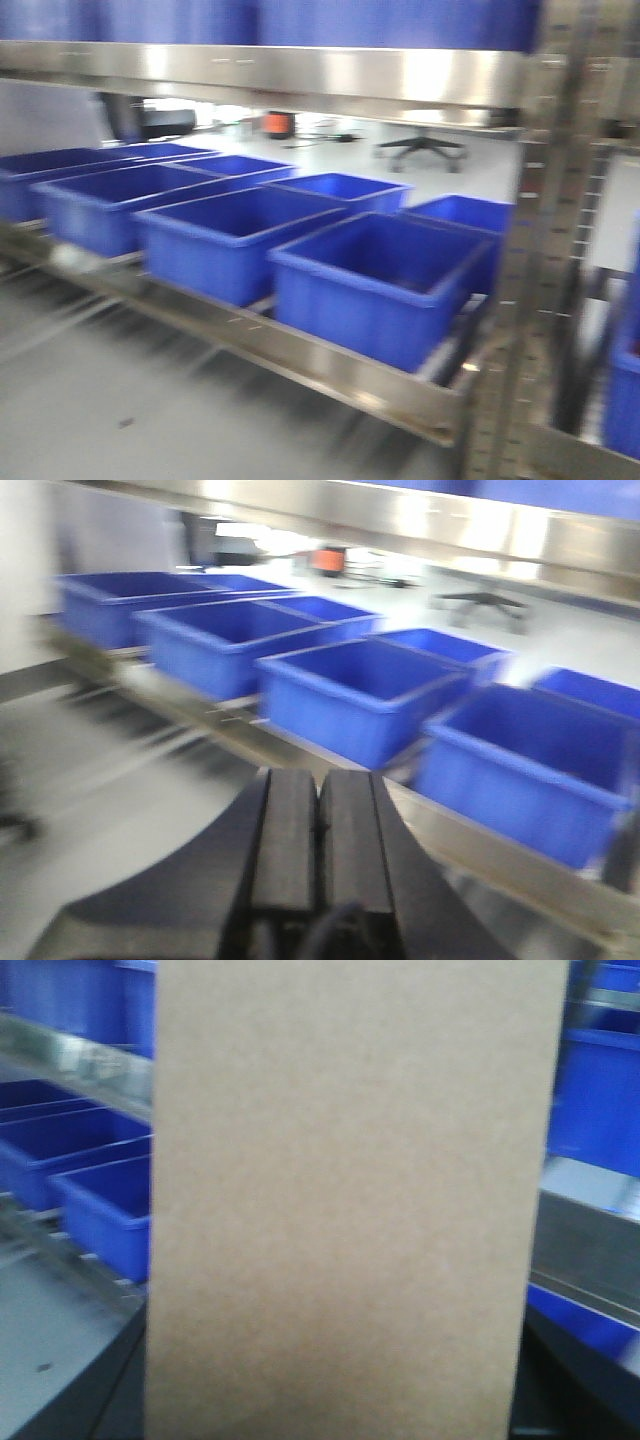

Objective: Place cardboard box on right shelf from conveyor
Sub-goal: 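Approach the steel shelf rack and stop in front of it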

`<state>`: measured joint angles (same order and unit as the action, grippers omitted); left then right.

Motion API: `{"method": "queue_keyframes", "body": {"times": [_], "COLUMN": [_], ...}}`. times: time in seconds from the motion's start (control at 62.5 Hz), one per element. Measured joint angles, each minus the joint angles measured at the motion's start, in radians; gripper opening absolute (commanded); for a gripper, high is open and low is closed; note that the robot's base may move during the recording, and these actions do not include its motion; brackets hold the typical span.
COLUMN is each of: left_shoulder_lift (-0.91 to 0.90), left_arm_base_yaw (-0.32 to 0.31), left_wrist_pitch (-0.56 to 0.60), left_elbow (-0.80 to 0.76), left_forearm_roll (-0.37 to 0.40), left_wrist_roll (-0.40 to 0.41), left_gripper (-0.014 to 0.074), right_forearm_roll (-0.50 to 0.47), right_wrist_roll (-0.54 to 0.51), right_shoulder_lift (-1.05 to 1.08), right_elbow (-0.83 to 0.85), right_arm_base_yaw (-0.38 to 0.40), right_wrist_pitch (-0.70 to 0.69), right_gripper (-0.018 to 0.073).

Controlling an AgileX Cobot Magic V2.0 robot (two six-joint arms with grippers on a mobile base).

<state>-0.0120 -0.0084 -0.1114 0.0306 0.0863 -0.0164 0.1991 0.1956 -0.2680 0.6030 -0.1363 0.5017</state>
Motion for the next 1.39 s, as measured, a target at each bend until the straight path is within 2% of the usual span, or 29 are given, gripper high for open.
{"method": "queue_keyframes", "body": {"times": [1.392], "left_shoulder_lift": [0.0], "left_arm_base_yaw": [0.0], "left_wrist_pitch": [0.0], "left_elbow": [0.0], "left_forearm_roll": [0.0], "left_wrist_roll": [0.0], "left_gripper": [-0.0119], "right_forearm_roll": [0.0], "right_wrist_roll": [0.0], "right_shoulder_lift": [0.0], "right_elbow": [0.0], "right_arm_base_yaw": [0.0], "right_wrist_pitch": [0.0], "right_gripper": [0.0361]}}
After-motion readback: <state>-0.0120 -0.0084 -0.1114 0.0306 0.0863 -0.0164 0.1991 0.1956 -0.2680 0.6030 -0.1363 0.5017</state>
